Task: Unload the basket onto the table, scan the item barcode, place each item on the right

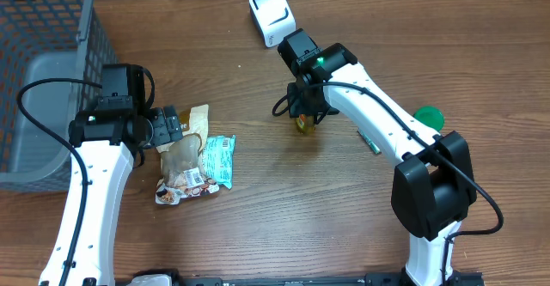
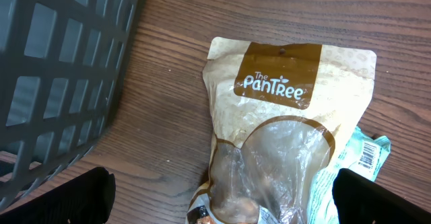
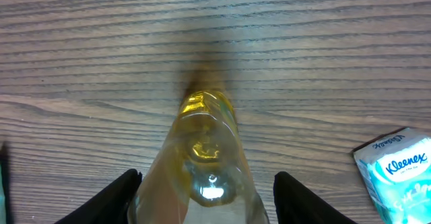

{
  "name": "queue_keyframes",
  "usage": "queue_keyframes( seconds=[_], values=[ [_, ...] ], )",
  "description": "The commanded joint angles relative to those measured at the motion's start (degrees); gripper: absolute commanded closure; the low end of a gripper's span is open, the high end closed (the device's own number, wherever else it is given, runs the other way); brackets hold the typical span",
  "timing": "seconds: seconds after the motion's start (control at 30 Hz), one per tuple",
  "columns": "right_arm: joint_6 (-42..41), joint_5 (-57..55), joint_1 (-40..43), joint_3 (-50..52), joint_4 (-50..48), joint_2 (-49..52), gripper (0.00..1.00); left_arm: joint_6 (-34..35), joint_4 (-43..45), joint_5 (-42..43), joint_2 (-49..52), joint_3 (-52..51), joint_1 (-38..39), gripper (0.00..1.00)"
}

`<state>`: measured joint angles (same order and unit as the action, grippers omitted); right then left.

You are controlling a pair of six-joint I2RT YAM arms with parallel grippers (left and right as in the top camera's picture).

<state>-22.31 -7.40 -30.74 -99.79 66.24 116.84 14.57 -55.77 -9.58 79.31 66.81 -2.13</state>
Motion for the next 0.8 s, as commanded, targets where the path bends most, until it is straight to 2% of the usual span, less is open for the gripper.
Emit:
queue_keyframes(
  seconds=[0.0, 0.53, 0.6, 0.77],
  values=[
    [-0.15, 0.15, 0.39, -1.33, 0.22, -1.73, 0.4, -0.85, -0.07, 0.22, 0.09, 1.16, 0.28, 0.0],
    [-0.13, -0.04, 0.42, -1.55, 0.22, -2.75, 0.39, -0.87, -0.07, 0.22, 0.09, 1.16, 0.28, 0.0],
    [-0.13, -0.04, 0.42, -1.55, 0.37, -2.75, 0.35, -0.85, -0.07, 0.24, 0.09, 1.16, 0.28, 0.0],
    [-0.13, -0.04, 0.42, -1.6, 0.17, -3.15, 0.35, -0.87, -0.07, 0.22, 0.09, 1.16, 0.28, 0.0]
  ],
)
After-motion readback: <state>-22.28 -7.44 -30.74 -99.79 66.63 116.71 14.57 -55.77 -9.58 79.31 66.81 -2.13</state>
